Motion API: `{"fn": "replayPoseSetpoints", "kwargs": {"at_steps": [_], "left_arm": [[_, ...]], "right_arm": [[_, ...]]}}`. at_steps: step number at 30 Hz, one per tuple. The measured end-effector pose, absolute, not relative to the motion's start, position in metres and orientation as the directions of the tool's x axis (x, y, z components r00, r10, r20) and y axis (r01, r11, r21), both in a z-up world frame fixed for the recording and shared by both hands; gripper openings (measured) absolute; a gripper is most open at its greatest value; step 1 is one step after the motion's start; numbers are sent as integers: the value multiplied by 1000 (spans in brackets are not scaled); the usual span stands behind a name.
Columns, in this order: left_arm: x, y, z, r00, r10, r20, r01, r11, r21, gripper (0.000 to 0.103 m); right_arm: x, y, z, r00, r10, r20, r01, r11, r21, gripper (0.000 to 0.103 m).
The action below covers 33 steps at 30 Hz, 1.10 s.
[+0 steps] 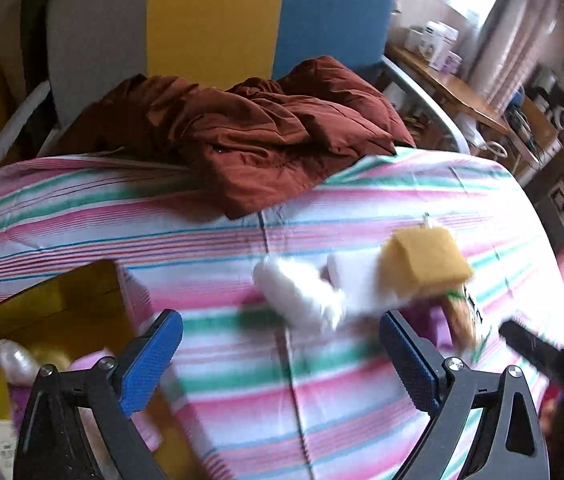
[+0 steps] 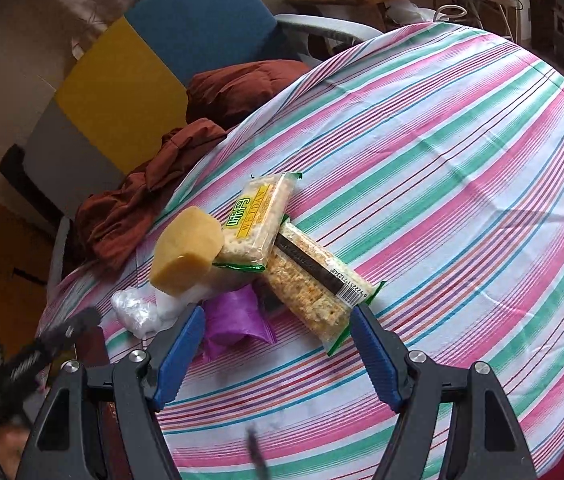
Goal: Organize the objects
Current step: 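Grasp the clear plastic bag with the left tool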
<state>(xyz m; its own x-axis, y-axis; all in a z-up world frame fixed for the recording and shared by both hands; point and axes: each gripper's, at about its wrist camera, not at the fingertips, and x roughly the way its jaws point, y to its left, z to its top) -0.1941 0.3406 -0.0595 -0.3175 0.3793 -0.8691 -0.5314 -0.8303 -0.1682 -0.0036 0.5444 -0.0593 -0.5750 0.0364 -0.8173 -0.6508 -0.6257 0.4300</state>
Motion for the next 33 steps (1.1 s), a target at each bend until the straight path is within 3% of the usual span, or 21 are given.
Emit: {"fn": "replayPoseSetpoints", "kwargs": {"at_steps": [7,14,28,33], "left_arm": [[-223,368,-87,-259,333,-906,-460,-868,-188,86],[-219,378,-116,-203,308,-930,-489,-854,-176,40],[-179,354,-92,-295,370,-881,-586,-799,-140,38],[-166,342,-72,-329,412,-850,-617,-775,-137,38]], "right_arm": [[-3,547,-61,-573,36,-819,-657,-618,432,76],[-6,547,-65,-561,38,-827,-661,-623,419,76],[-29,525,-62,-547,67,-834,-602,-724,336,76],[-55,505,-50,-541,113,-833,-535,-810,238,80]]}}
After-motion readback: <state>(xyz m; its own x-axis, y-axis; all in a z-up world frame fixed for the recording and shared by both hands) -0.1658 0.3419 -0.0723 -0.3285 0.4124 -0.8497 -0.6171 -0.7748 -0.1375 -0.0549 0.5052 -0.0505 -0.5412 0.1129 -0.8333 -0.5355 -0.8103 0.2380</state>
